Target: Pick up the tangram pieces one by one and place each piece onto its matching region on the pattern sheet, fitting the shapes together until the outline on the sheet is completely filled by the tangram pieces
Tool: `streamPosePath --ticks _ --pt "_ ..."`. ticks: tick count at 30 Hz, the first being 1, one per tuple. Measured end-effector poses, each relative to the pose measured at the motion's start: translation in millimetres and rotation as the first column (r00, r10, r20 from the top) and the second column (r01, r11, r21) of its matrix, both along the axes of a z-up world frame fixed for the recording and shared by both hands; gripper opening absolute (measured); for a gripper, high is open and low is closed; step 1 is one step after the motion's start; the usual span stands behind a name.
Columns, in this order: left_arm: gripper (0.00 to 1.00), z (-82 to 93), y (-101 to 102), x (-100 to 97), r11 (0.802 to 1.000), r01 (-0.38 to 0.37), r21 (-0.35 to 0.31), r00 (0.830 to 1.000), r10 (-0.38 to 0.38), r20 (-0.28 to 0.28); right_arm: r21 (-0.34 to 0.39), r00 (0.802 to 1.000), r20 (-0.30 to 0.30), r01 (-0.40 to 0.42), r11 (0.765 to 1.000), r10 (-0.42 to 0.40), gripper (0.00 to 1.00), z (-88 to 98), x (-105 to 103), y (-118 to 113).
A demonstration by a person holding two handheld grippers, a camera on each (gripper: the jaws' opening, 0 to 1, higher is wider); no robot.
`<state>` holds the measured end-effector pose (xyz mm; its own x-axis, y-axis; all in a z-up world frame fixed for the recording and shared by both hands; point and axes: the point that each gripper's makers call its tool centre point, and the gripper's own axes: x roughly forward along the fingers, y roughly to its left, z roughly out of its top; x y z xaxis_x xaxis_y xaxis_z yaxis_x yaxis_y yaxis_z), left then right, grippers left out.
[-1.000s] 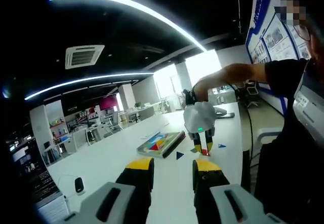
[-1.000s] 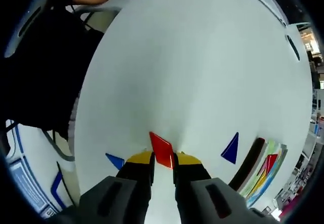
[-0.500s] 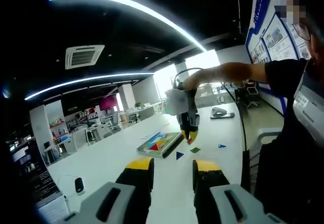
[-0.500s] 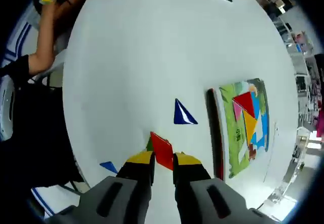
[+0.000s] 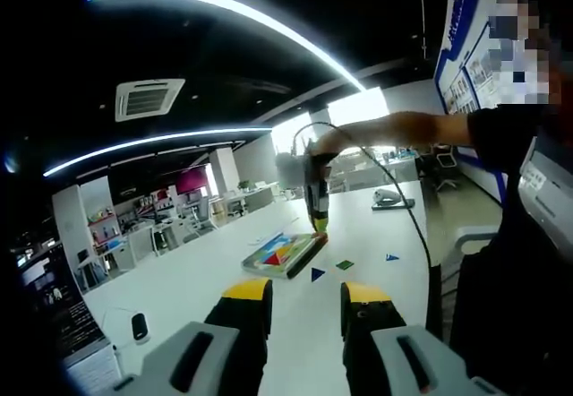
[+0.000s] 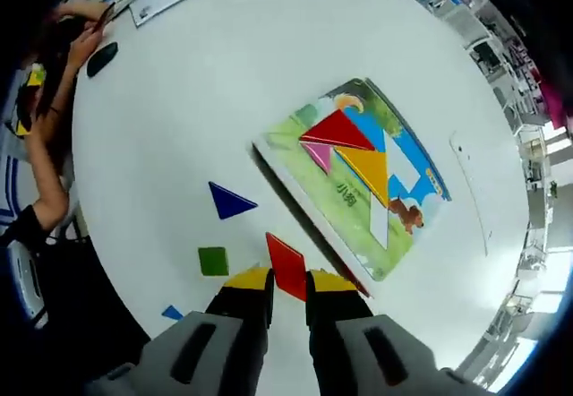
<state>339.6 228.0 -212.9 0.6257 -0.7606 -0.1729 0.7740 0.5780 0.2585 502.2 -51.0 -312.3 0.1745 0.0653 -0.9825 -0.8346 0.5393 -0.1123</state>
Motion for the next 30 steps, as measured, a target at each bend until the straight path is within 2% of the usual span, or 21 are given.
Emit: streamPosePath --ticks 8,18,30 --pt "0.32 -0.6 1 2.5 1.000 -0.003 -0.005 1.000 0.003 -0.005 -0.011 0.999 0.019 0.030 0.999 -0.030 0.16 -7.3 4 -8" --pt "0.32 -1.6 1 0.2 1.000 0.000 -0.003 1.000 0.000 -0.004 -0.008 0.998 0.026 0.056 0.998 -0.056 0.16 -9.0 34 -12" --pt "0.32 -2.5 2 1.2 1.000 -0.001 -0.004 1.000 0.001 -0.005 0.000 0.996 0.051 0.075 0.997 -0.075 0.16 -14.4 49 -13"
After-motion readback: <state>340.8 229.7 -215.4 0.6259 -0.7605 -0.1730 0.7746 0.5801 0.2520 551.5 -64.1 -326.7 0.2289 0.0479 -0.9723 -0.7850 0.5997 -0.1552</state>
